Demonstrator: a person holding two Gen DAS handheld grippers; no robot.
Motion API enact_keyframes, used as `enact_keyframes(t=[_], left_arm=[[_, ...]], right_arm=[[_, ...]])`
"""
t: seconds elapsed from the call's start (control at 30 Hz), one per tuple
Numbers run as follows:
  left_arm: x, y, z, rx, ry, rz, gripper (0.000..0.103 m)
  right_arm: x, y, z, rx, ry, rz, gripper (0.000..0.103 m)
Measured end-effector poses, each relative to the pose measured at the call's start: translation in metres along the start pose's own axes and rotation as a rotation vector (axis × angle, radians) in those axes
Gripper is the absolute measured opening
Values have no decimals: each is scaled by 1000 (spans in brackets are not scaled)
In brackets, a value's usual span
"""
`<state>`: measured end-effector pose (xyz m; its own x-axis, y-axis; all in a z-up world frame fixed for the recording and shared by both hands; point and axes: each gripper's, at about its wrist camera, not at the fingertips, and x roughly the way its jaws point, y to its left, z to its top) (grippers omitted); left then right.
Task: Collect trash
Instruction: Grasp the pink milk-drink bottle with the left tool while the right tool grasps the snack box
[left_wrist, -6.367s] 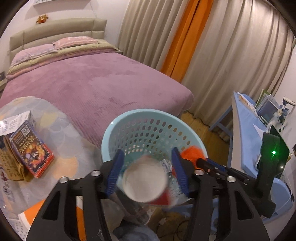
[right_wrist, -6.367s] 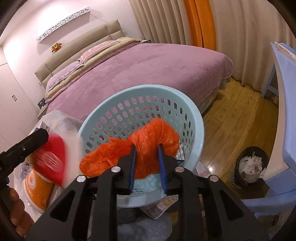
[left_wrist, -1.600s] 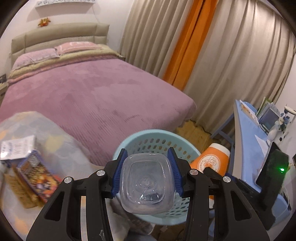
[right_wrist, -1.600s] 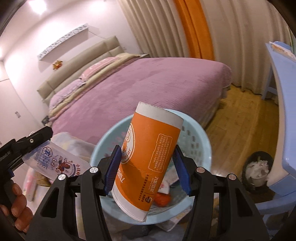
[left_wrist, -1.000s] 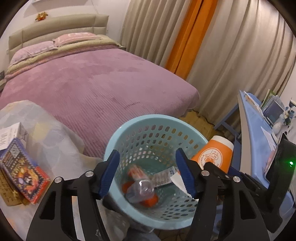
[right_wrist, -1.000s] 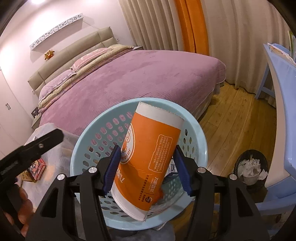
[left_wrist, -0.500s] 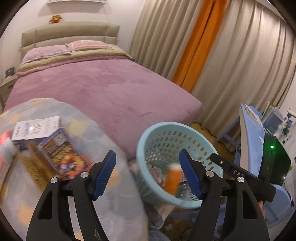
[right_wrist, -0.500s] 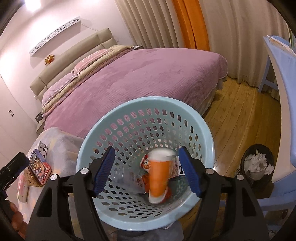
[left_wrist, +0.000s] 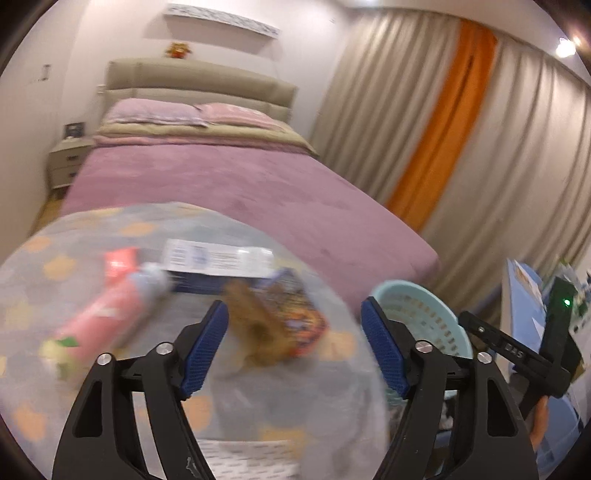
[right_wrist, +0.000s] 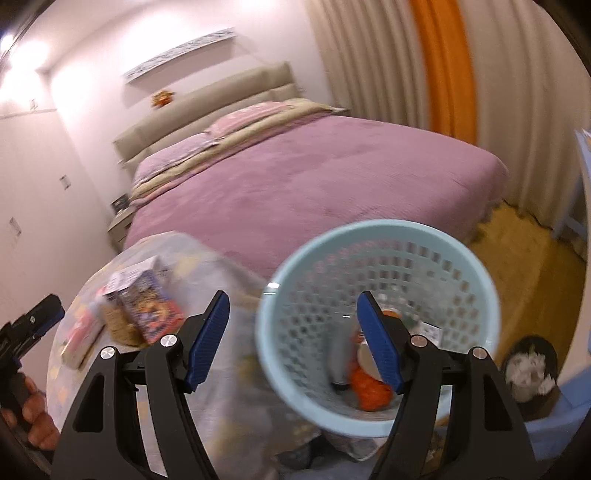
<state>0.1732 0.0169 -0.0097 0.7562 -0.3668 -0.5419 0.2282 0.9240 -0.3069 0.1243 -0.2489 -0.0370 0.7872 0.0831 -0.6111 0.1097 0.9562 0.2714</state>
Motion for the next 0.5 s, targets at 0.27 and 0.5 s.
enact_keyframes(t=[0.27, 0.5], left_arm=[[-33, 88, -4, -100, -16, 142, 79], [-16, 139, -9, -101, 68, 220, 81]], right_arm=[[15, 78, -7, -139, 40, 108, 68], [42, 131, -19, -228, 88, 154, 68]])
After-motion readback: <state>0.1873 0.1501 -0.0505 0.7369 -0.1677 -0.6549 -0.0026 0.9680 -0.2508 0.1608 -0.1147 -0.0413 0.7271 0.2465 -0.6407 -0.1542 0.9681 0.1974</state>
